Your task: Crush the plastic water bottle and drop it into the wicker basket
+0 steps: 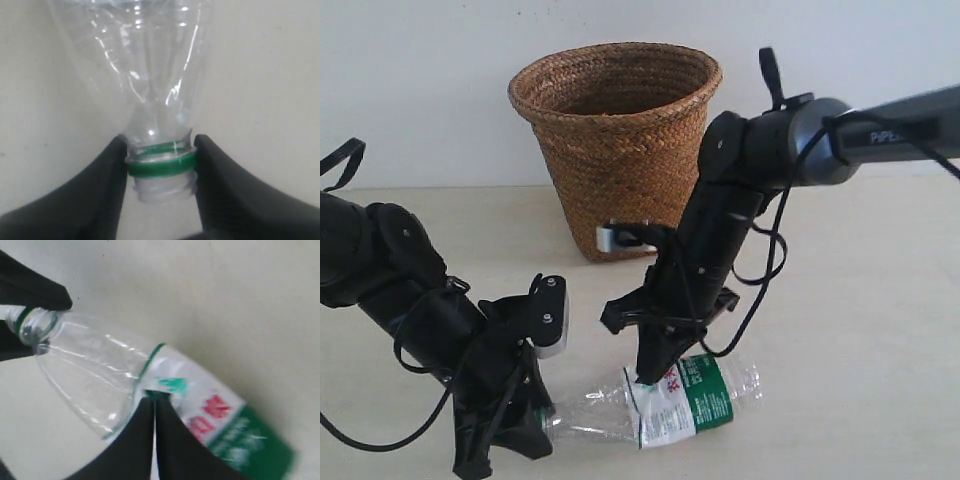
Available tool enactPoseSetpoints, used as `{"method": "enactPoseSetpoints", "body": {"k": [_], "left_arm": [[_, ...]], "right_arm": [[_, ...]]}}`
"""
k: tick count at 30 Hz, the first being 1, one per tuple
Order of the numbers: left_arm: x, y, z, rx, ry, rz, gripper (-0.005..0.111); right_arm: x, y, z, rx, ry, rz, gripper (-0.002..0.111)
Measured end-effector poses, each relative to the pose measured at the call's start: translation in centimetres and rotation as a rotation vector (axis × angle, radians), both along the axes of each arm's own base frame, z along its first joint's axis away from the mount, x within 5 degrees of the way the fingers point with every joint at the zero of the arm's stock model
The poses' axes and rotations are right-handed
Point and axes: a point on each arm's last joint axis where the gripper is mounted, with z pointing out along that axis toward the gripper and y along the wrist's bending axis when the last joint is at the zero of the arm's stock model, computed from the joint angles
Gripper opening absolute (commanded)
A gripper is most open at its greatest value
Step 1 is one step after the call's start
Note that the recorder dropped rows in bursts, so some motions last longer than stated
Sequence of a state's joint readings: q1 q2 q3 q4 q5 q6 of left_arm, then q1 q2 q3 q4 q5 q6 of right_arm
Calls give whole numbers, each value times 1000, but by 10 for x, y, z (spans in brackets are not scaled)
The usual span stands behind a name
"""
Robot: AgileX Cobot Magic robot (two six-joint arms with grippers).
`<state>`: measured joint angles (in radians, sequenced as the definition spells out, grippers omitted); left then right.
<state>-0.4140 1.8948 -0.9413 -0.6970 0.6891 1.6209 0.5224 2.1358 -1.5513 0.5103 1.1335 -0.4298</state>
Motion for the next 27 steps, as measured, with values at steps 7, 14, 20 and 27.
{"method": "enactPoseSetpoints", "body": {"k": [7, 14, 20, 27], "left_arm": [[-6, 2, -1, 16, 33, -71, 4], [-6, 3, -2, 25, 25, -91, 4], [-6, 3, -2, 27, 26, -95, 4], [-7, 3, -1, 27, 26, -96, 4]], "right_arm": [[-8, -16, 68, 32, -159, 39, 0], [-39, -12, 46, 21, -126, 318, 0], [-43, -24, 12, -51, -201, 357, 0], [-39, -23, -16, -77, -152, 353, 0]]}}
